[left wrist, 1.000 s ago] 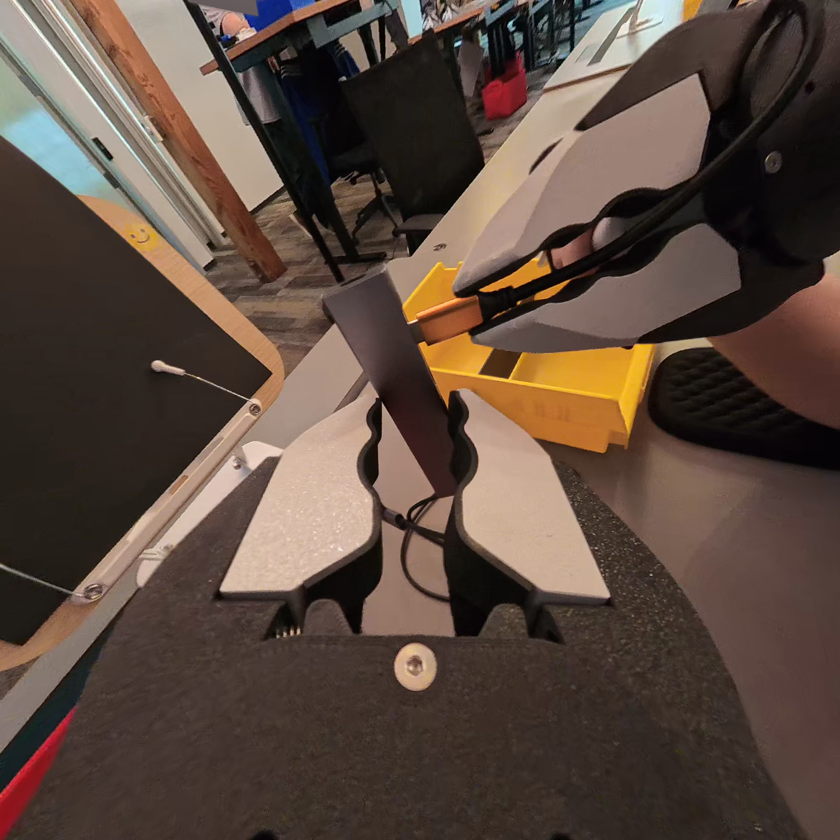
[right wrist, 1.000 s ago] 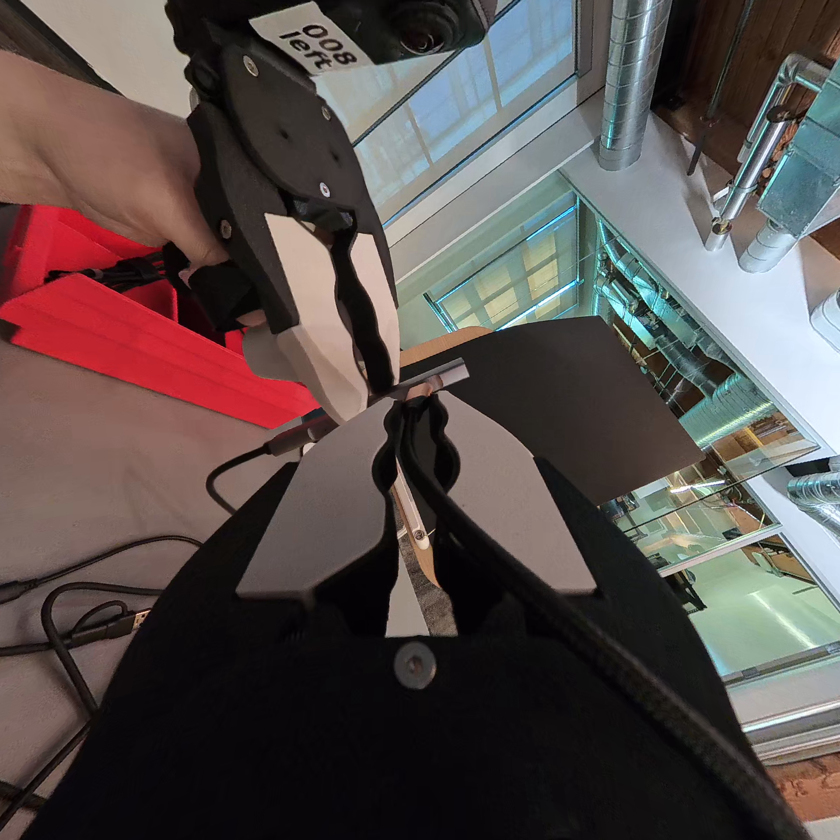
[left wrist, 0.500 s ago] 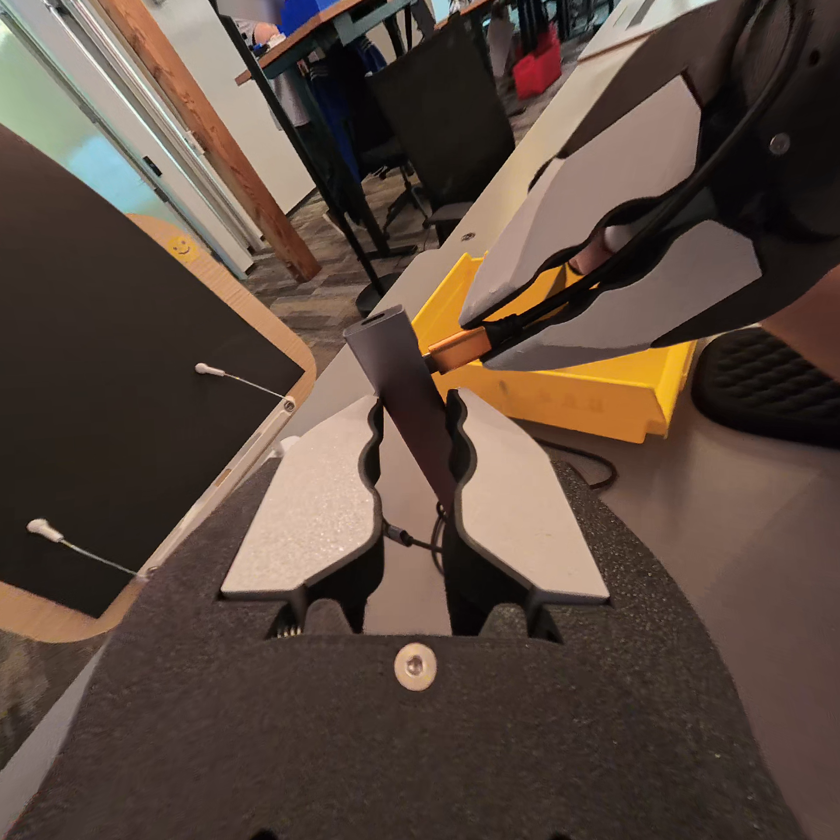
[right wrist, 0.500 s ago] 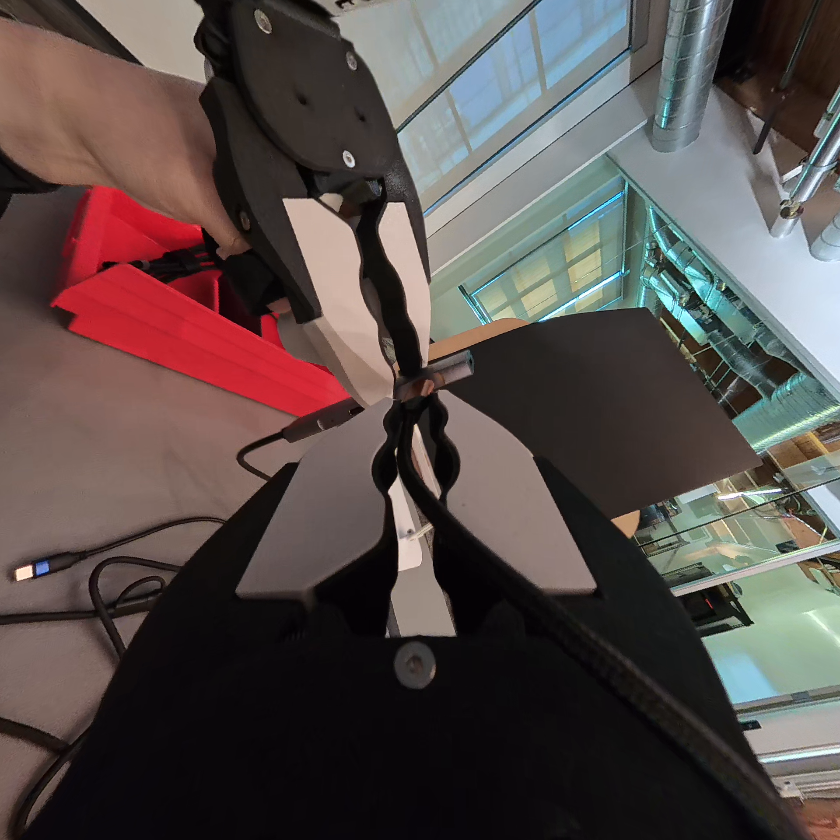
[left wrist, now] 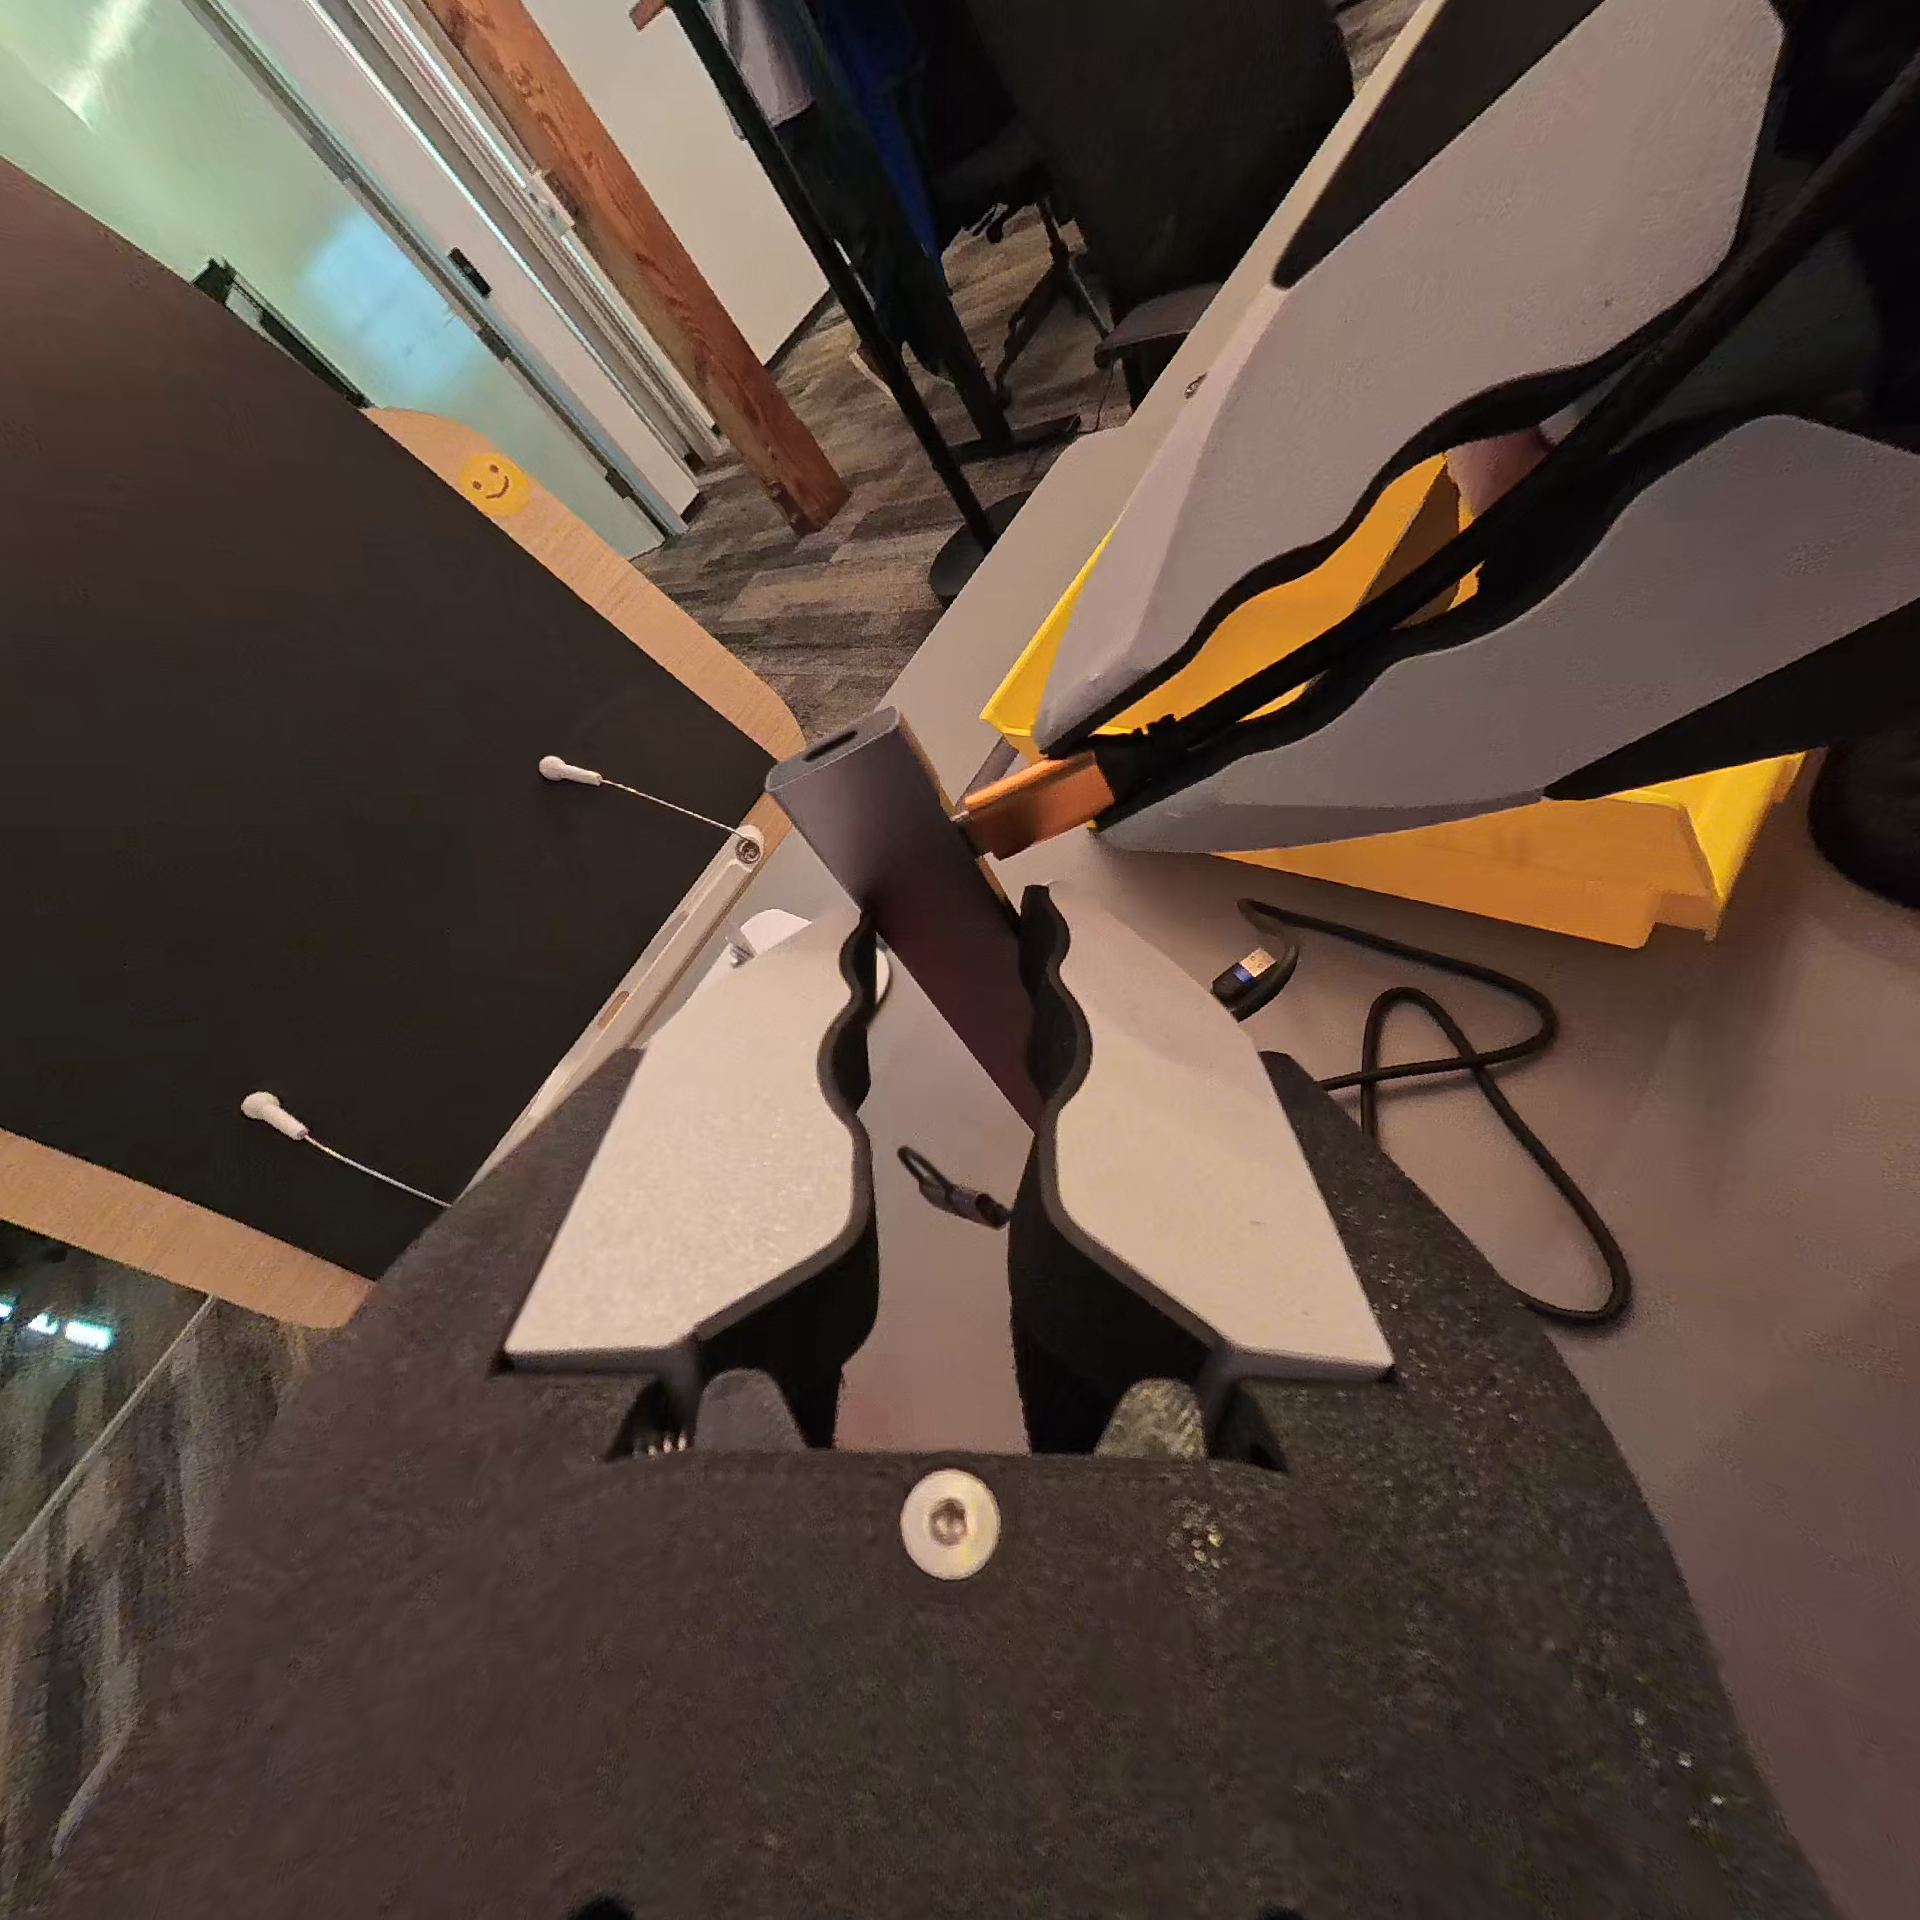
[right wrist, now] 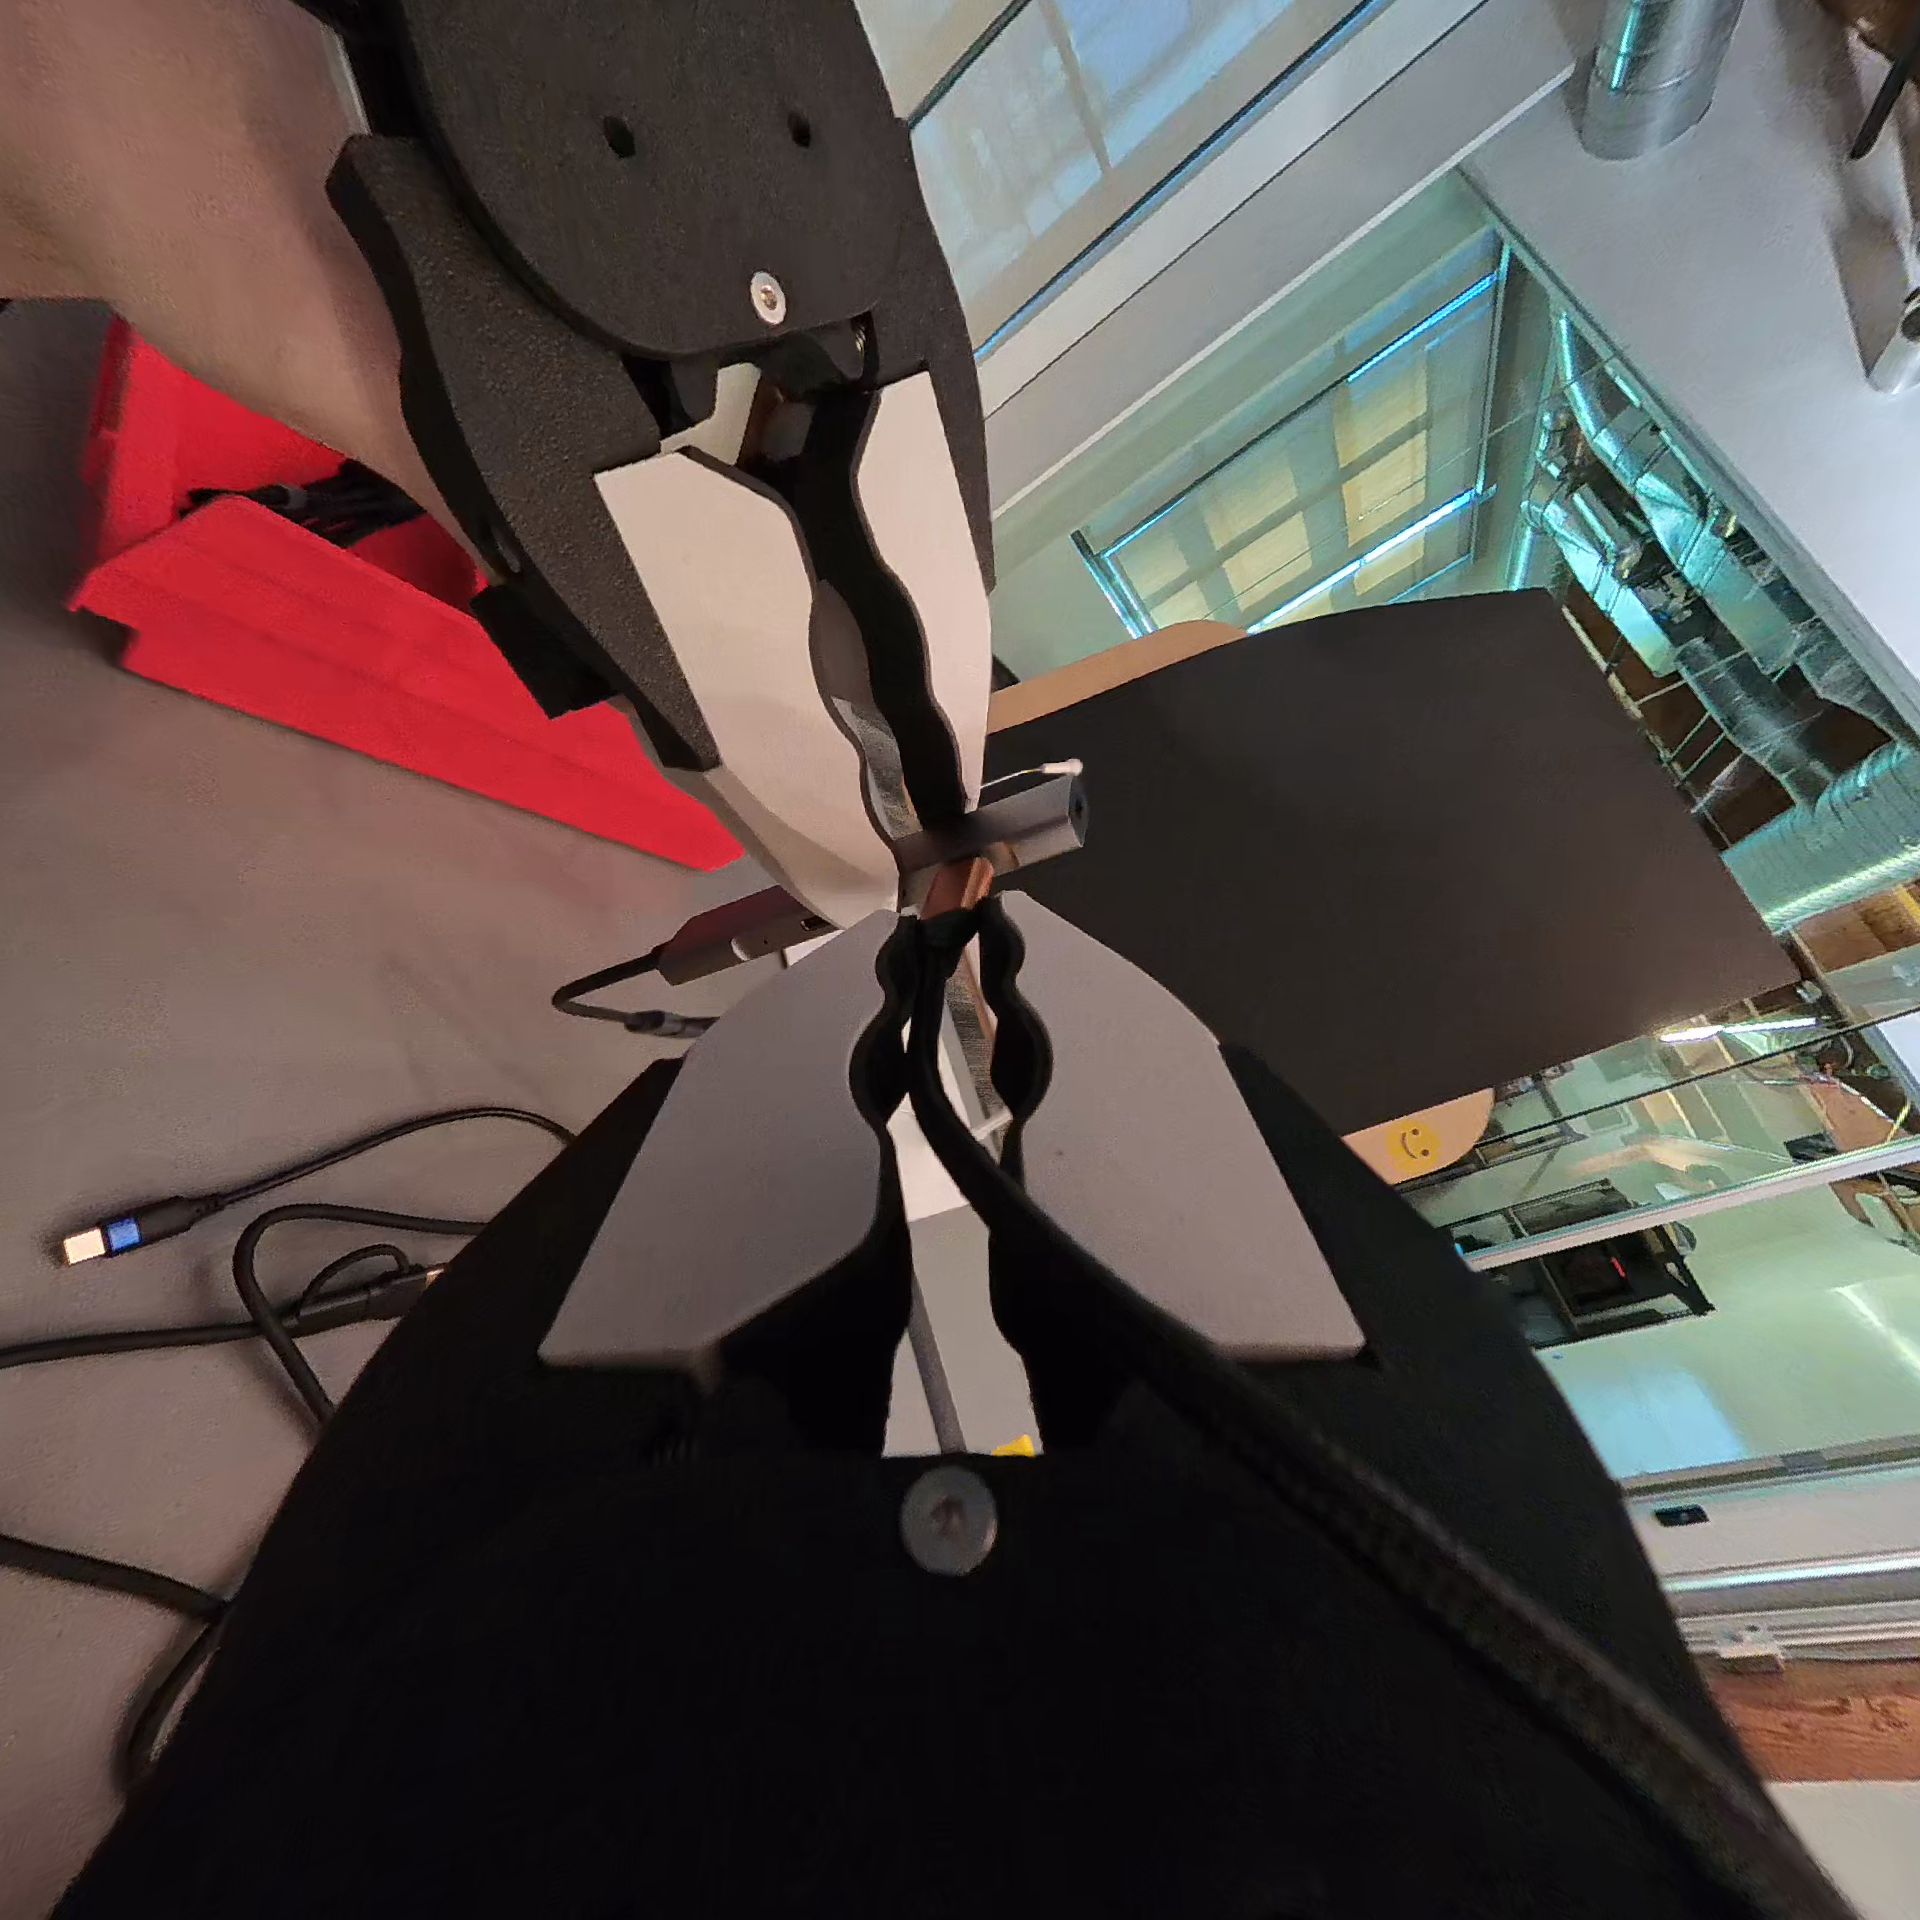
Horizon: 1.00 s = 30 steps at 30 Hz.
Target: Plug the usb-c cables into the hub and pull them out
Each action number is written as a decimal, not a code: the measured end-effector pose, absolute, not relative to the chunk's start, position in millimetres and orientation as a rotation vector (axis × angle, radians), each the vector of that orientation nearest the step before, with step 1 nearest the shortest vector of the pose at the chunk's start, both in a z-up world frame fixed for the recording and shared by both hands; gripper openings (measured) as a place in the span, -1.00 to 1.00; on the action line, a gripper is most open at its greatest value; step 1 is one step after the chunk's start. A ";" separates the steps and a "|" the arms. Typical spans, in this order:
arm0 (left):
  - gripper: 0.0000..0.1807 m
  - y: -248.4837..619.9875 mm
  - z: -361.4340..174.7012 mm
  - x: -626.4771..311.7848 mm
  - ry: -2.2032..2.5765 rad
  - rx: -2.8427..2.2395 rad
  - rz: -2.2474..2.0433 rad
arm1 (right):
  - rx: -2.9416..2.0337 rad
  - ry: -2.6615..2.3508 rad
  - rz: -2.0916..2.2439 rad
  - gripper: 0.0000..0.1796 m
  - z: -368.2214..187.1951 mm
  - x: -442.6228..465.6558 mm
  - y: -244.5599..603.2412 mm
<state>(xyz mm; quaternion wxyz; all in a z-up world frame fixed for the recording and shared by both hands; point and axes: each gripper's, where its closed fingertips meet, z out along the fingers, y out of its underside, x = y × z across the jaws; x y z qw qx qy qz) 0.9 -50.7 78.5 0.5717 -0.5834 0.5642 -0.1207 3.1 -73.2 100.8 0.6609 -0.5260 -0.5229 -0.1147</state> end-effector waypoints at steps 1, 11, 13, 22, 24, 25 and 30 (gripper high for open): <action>-0.71 -50.0 77.3 0.6 1.328 -1.371 -0.276 | -1.196 -1.183 -0.256 -0.86 99.5 3.0 -72.2; -0.71 -46.8 72.1 0.2 1.326 -1.399 -0.258 | -1.202 -1.199 -0.309 -0.86 95.3 2.4 -69.3; -0.71 -46.1 71.3 0.7 1.322 -1.405 -0.258 | -1.202 -1.206 -0.332 -0.86 94.4 2.6 -68.6; -0.71 -44.3 65.0 1.5 1.340 -1.425 -0.217 | -1.229 -1.244 -0.418 -0.85 87.7 5.1 -66.0; -0.71 -43.9 63.0 1.3 1.350 -1.429 -0.201 | -1.230 -1.249 -0.421 -0.85 86.6 4.8 -65.8; -0.71 -43.9 62.9 1.0 1.352 -1.429 -0.197 | -1.224 -1.250 -0.426 -0.85 86.8 4.5 -65.9; -0.71 -44.5 61.7 -0.3 1.356 -1.448 -0.209 | -1.179 -1.279 -0.493 -0.86 85.8 1.4 -67.5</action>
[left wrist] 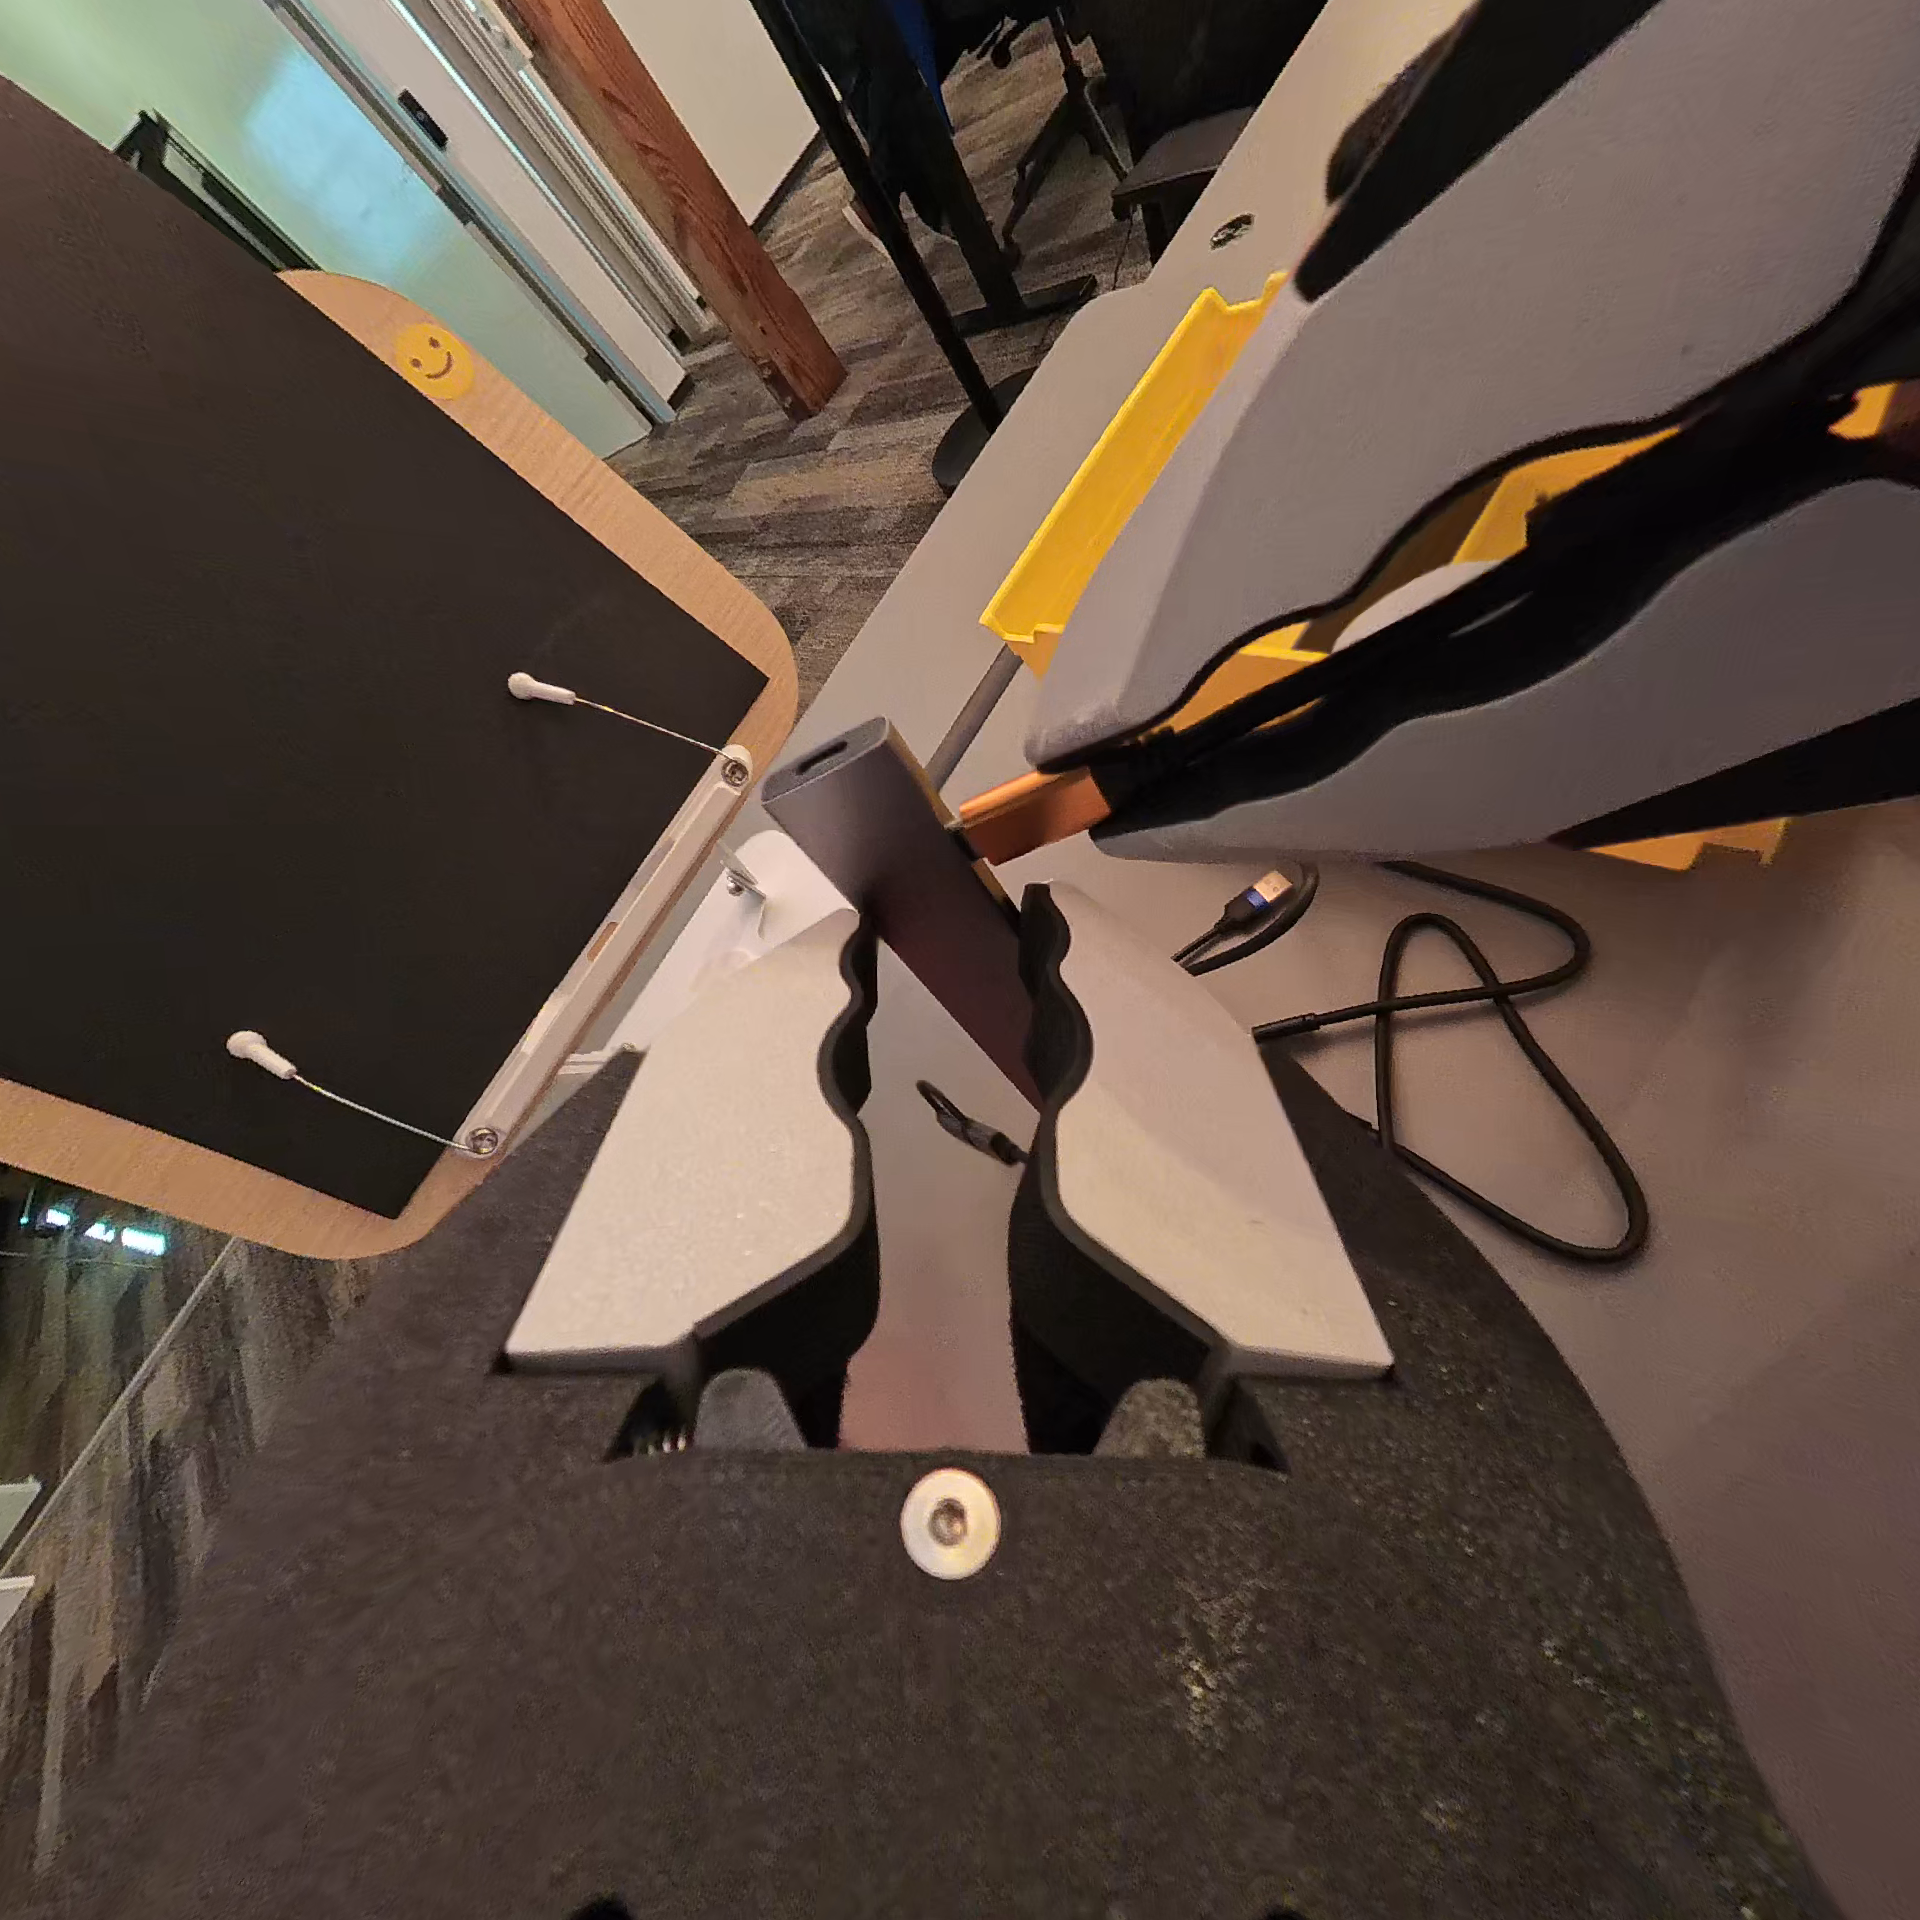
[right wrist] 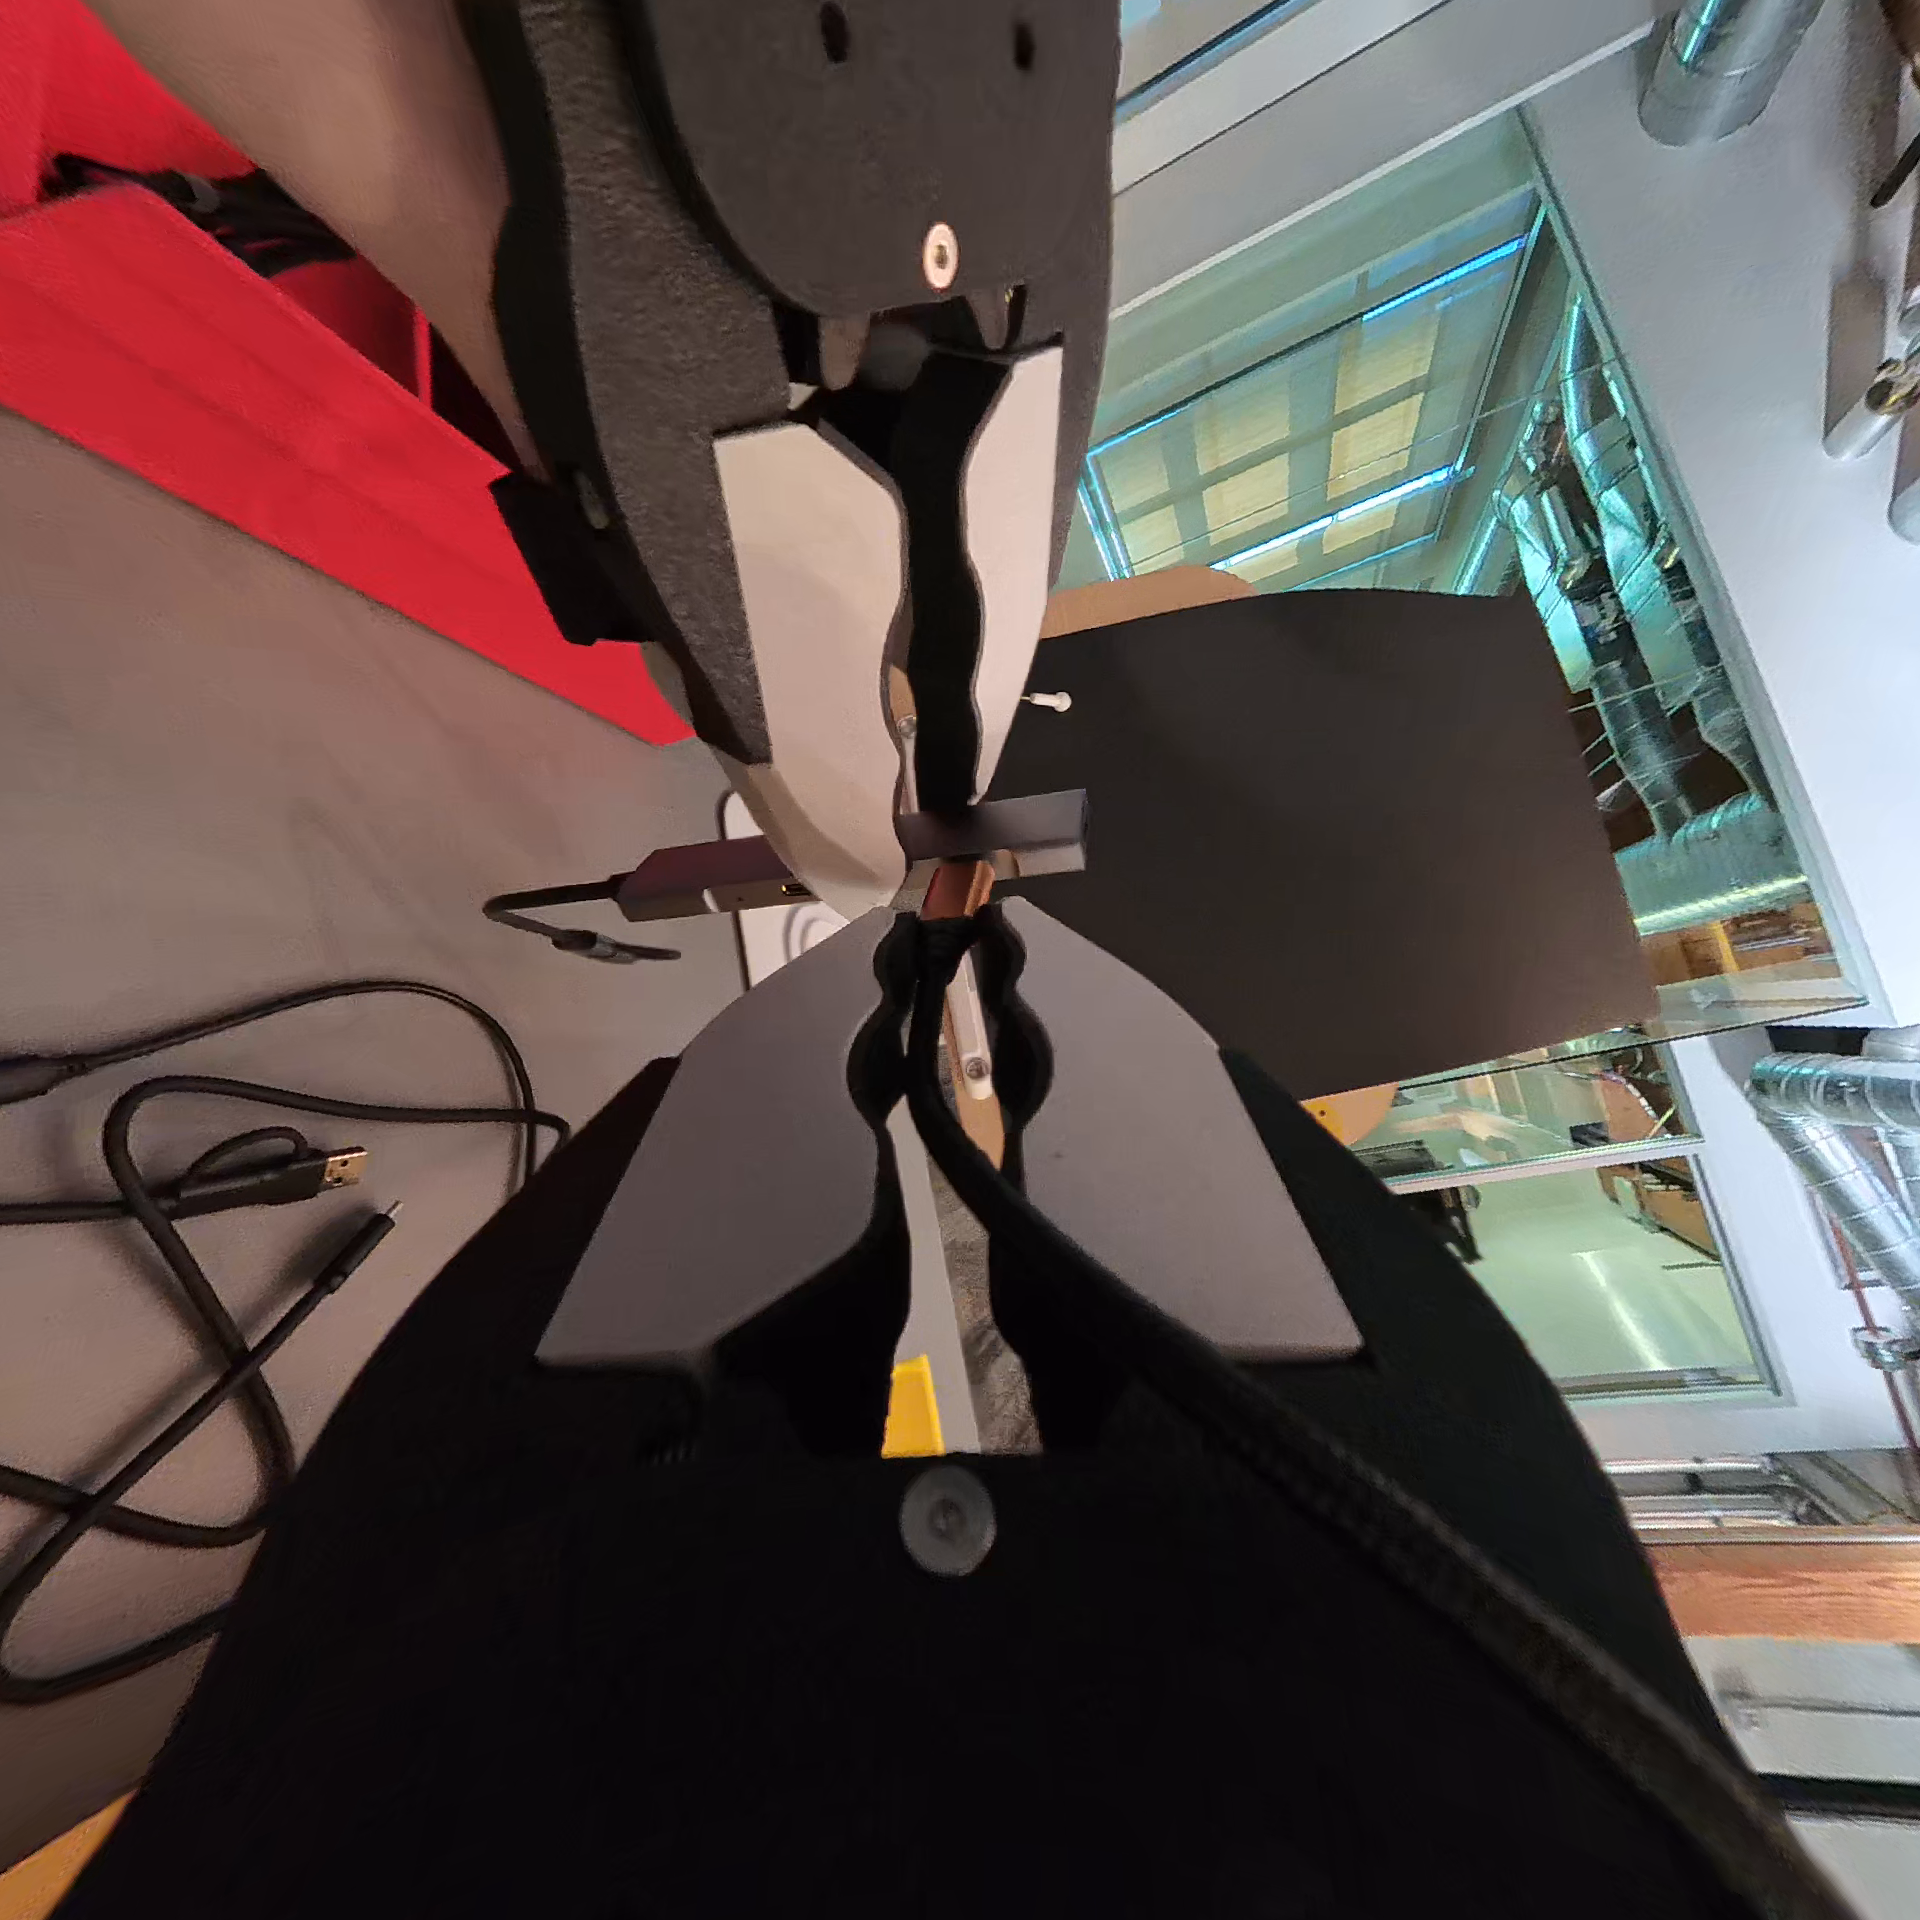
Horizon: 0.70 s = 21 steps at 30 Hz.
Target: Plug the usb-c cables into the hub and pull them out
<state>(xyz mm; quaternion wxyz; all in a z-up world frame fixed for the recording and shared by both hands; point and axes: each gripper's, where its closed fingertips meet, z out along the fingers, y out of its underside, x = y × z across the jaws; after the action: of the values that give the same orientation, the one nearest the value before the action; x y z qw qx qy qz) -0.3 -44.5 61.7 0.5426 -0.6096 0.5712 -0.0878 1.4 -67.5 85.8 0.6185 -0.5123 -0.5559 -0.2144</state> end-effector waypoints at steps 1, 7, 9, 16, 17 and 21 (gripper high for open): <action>-0.71 -44.5 61.6 0.2 1.352 -1.453 -0.227 | -1.173 -1.282 -0.502 -0.86 85.9 1.4 -67.8; -0.71 -45.7 57.3 1.4 1.365 -1.489 -0.276 | -1.111 -1.329 -0.567 -0.85 82.7 -4.9 -70.6; -0.71 -45.0 56.2 1.6 1.366 -1.493 -0.266 | -1.121 -1.329 -0.579 -0.85 82.6 -2.9 -69.4; -0.72 -49.3 63.6 4.1 1.341 -1.482 -0.291 | -1.126 -1.313 -0.598 -0.86 88.8 6.4 -69.9; -0.72 -48.5 62.5 4.1 1.343 -1.483 -0.274 | -1.127 -1.318 -0.601 -0.86 87.6 6.0 -69.4; -0.72 -46.8 62.7 4.7 1.320 -1.493 -0.265 | -1.124 -1.296 -0.585 -0.86 89.2 5.4 -68.2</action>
<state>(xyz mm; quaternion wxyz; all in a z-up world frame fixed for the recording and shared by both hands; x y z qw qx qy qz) 4.7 -46.8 62.7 0.5358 -0.6269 0.5545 -0.1114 5.4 -68.2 89.2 0.6167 -0.4881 -0.5630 -0.2539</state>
